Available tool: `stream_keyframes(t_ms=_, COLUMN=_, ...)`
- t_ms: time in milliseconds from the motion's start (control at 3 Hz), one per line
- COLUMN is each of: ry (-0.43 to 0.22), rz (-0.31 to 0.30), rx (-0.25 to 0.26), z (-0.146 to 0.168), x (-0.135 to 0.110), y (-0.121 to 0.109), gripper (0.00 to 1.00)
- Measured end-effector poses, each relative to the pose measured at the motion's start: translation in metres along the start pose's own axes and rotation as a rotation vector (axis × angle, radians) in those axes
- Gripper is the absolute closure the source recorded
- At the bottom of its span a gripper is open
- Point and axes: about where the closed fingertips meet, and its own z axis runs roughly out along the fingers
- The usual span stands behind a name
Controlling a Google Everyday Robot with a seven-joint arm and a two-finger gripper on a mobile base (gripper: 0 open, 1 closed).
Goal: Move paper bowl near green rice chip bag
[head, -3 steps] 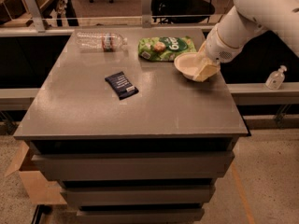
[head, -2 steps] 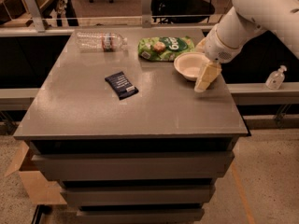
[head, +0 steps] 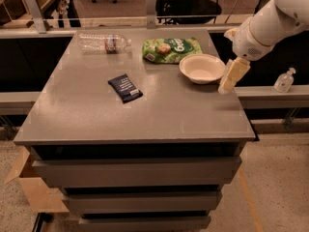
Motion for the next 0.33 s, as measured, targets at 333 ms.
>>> stream_keyframes(t_ms=333, ry=-0.002, rz=0.082, rx=0.069, z=-0.0302, x=0.0397, y=-0.0140, gripper=0.00)
